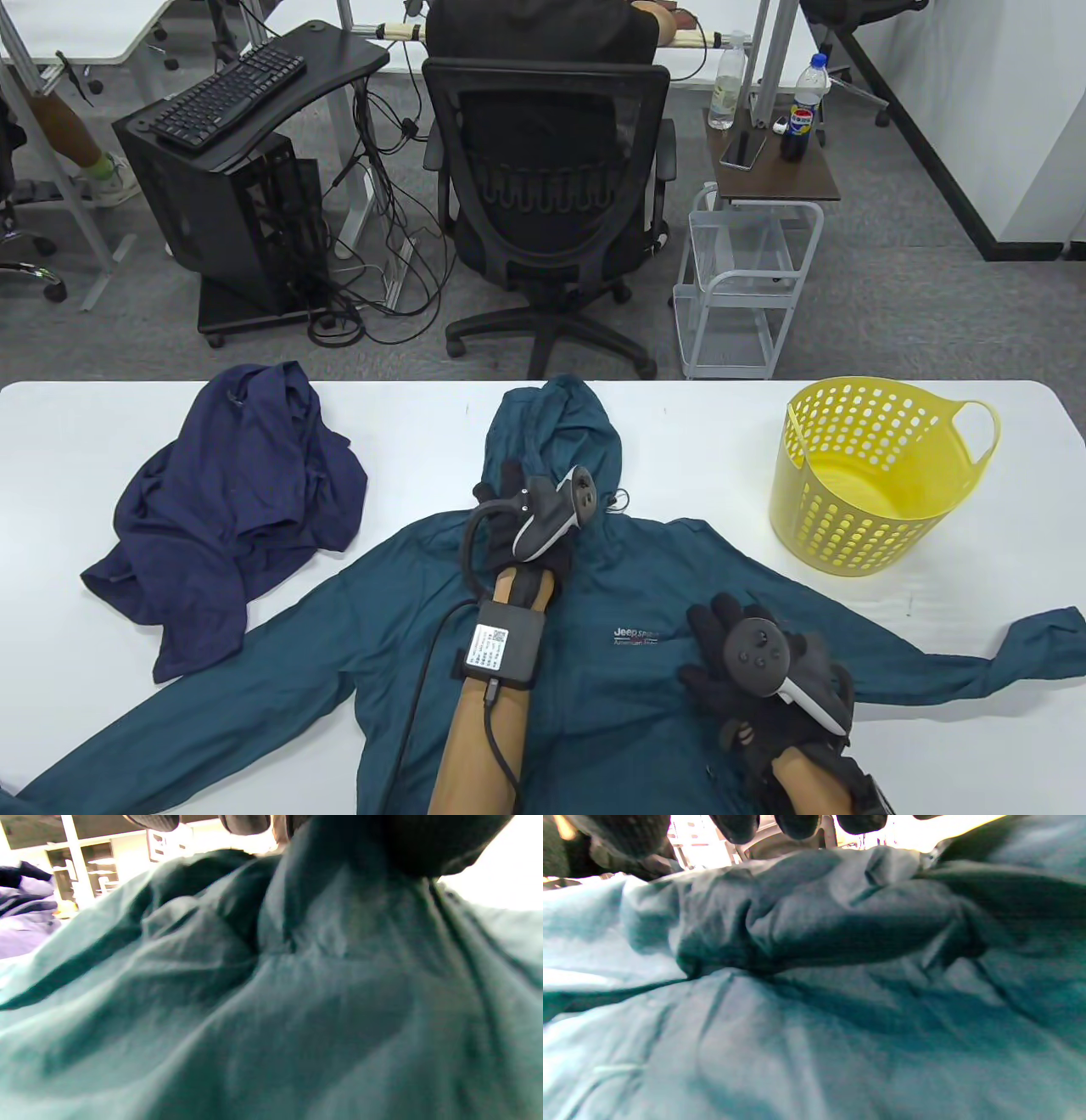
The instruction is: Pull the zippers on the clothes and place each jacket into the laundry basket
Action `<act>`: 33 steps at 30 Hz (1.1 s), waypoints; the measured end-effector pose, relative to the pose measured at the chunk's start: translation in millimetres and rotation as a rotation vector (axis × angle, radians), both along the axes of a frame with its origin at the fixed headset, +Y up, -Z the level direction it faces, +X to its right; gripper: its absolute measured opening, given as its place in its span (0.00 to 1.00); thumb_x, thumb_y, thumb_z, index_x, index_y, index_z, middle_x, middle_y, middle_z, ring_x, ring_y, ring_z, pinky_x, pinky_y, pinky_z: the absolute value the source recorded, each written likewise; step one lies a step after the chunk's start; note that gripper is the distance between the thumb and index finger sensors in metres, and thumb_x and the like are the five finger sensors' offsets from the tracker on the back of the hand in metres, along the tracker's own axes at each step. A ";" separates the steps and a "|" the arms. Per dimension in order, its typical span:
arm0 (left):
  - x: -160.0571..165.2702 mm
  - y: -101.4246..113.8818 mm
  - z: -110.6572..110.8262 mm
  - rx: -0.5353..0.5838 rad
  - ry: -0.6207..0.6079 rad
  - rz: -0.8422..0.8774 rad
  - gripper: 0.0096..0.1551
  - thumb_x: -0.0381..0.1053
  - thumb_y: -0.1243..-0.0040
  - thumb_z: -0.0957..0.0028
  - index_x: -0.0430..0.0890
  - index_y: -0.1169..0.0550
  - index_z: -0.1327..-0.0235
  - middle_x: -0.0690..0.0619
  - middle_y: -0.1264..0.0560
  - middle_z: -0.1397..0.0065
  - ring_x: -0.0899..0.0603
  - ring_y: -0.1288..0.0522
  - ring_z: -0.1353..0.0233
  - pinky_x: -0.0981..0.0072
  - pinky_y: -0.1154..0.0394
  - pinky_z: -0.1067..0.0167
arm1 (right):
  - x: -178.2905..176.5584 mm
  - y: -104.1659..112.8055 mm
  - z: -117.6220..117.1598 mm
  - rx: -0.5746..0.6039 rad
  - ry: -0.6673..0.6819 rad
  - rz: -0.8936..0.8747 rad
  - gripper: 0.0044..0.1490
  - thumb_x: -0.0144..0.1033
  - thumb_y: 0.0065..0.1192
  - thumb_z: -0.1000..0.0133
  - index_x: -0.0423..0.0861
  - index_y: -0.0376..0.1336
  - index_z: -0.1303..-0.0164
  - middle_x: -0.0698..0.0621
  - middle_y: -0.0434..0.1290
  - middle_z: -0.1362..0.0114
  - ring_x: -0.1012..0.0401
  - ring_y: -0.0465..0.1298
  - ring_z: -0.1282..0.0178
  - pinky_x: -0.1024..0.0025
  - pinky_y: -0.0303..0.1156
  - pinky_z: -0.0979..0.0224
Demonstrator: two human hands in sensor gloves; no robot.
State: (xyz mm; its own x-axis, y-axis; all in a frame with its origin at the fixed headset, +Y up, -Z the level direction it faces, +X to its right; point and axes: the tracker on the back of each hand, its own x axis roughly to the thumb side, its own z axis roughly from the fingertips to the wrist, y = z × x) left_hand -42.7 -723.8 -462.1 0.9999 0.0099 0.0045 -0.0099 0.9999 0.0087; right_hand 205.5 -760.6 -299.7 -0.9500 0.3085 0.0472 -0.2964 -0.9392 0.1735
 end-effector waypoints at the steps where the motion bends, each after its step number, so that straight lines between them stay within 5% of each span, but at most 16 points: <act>1: -3.3 4.7 4.5 0.024 -0.021 0.039 0.22 0.64 0.39 0.64 0.66 0.22 0.54 0.68 0.23 0.27 0.47 0.36 0.19 0.36 0.39 0.28 | 0.2 0.4 0.6 0.005 0.003 -0.004 0.46 0.63 0.53 0.45 0.61 0.45 0.17 0.53 0.44 0.09 0.40 0.46 0.13 0.34 0.47 0.21; 3: -10.9 12.9 14.4 0.076 -0.059 0.135 0.22 0.64 0.37 0.66 0.64 0.21 0.56 0.65 0.14 0.41 0.50 0.20 0.30 0.35 0.34 0.32 | 0.1 0.8 2.0 0.016 0.011 -0.012 0.46 0.63 0.53 0.45 0.61 0.45 0.17 0.53 0.44 0.09 0.40 0.46 0.13 0.34 0.47 0.21; 8: -20.6 22.7 40.5 0.083 -0.079 0.223 0.28 0.61 0.37 0.63 0.64 0.24 0.44 0.70 0.10 0.59 0.55 0.13 0.41 0.35 0.31 0.34 | -0.6 1.2 4.6 0.033 0.029 -0.021 0.46 0.62 0.53 0.45 0.62 0.45 0.17 0.52 0.46 0.09 0.40 0.48 0.14 0.34 0.48 0.21; 15: -22.6 9.5 81.4 0.036 -0.083 0.314 0.25 0.61 0.41 0.60 0.68 0.22 0.46 0.68 0.12 0.57 0.49 0.18 0.35 0.29 0.37 0.32 | -0.4 -2.8 3.9 0.025 0.041 -0.024 0.45 0.62 0.53 0.45 0.62 0.46 0.18 0.52 0.47 0.09 0.40 0.49 0.14 0.34 0.48 0.22; 23: -20.8 -10.7 110.9 0.025 -0.129 0.483 0.24 0.62 0.41 0.60 0.69 0.21 0.48 0.67 0.15 0.43 0.46 0.23 0.28 0.27 0.40 0.32 | -0.1 -5.7 2.6 0.035 0.033 -0.049 0.45 0.61 0.54 0.45 0.62 0.46 0.18 0.52 0.48 0.09 0.41 0.50 0.13 0.33 0.48 0.21; 27: -16.7 -17.8 121.7 0.021 -0.176 0.446 0.24 0.62 0.40 0.60 0.68 0.21 0.48 0.67 0.15 0.43 0.45 0.23 0.28 0.26 0.40 0.33 | -1.2 -5.0 -0.7 0.043 0.044 -0.097 0.44 0.58 0.59 0.45 0.66 0.47 0.19 0.52 0.47 0.09 0.40 0.49 0.13 0.26 0.48 0.24; 33: -11.3 -19.5 130.6 0.029 -0.226 0.401 0.24 0.64 0.41 0.61 0.67 0.20 0.49 0.67 0.15 0.43 0.45 0.23 0.28 0.25 0.40 0.33 | -30.1 16.7 -5.6 0.241 0.072 -0.104 0.50 0.53 0.68 0.46 0.71 0.42 0.20 0.54 0.41 0.09 0.40 0.48 0.12 0.23 0.48 0.25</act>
